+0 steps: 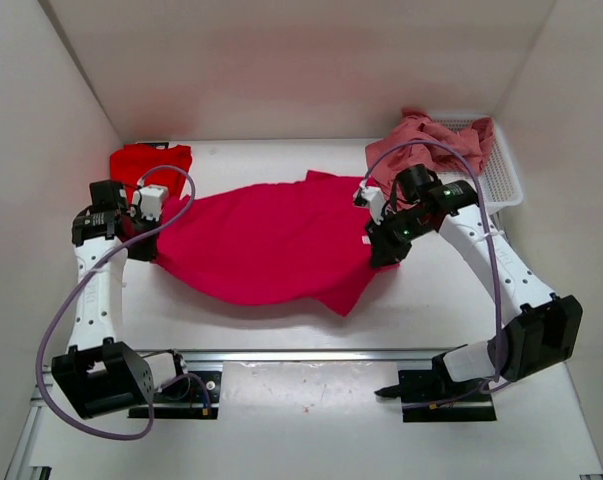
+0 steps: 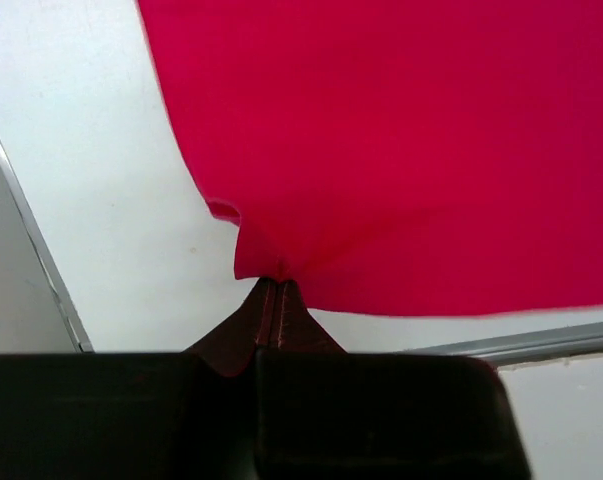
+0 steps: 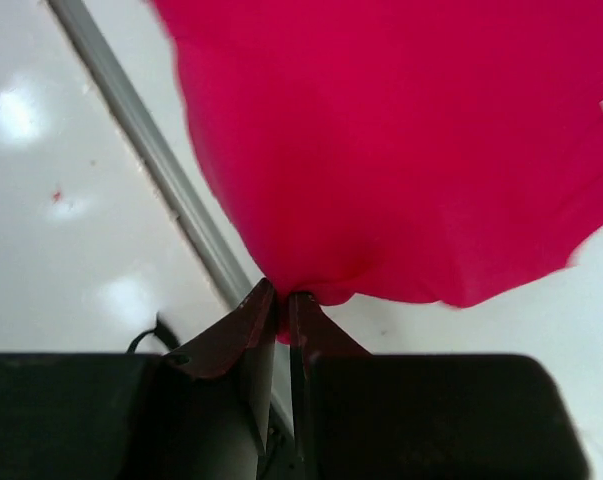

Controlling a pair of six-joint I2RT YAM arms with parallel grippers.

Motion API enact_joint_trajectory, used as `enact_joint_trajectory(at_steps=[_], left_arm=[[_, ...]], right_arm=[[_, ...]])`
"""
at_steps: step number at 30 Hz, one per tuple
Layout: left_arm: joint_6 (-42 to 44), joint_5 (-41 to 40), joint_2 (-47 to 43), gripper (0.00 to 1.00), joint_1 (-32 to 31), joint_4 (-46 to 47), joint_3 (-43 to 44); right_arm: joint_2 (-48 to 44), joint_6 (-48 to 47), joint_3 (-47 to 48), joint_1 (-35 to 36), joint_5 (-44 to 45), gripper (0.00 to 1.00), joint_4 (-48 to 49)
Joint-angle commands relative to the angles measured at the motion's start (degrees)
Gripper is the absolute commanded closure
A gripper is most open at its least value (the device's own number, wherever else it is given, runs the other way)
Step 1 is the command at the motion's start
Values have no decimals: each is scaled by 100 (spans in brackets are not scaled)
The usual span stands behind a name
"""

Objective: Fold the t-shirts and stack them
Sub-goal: Flatten out the tshirt

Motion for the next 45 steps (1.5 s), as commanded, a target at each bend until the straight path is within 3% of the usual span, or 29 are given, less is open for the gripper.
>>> enact_joint_trajectory(at_steps=[1, 4, 6, 9, 11, 14, 17, 19, 24, 30, 33, 37, 42, 45], left_arm=[[180, 169, -70, 100, 144, -71, -77], [49, 116, 201, 100, -39, 95, 264], [-4, 73, 718, 100, -258, 323, 763], [-284, -251, 1692, 100, -620, 587, 2371], [-801, -560, 2142, 100, -603, 876, 4298], [-1365, -665, 2487, 100, -322, 1799, 5764], [-1262, -780, 1698, 100, -487, 3274, 4999], [-1094, -772, 1076, 100, -804, 3383, 4424], [-918, -745, 187, 100, -1445, 2997, 2809], [-1006, -516, -491, 100, -604, 2373, 1989], [-822, -411, -877, 100, -401, 1855, 1472], [-515, -420, -1422, 100, -593, 1301, 225], [-329, -631, -1828, 100, -962, 713, -1076], [-119, -613, -2056, 100, -876, 265, -1605]], right_arm=[[64, -350, 99, -360, -439, 100, -419], [170, -35, 327, -650, -475, 100, 10], [310, 403, 660, -931, -204, 100, 807], [601, 1753, 1572, -1536, 619, 100, 2421], [750, 2627, 2233, -1827, 1252, 100, 3267], [1110, 2306, 4128, -1724, 2529, 100, 3676], [1129, 1989, 4555, -1566, 2838, 100, 3922], [901, 1796, 4320, -1355, 2847, 100, 3853], [-47, 1539, 2782, -1205, 2698, 99, 3740], [-725, 1373, 1779, -1363, 2252, 99, 3168], [-1024, 945, 1218, -1320, 1567, 100, 2536], [-1481, 319, 496, -933, 960, 100, 1623], [-1517, -103, -321, -529, 458, 100, 515], [-1421, -454, -725, -187, 115, 100, -188]])
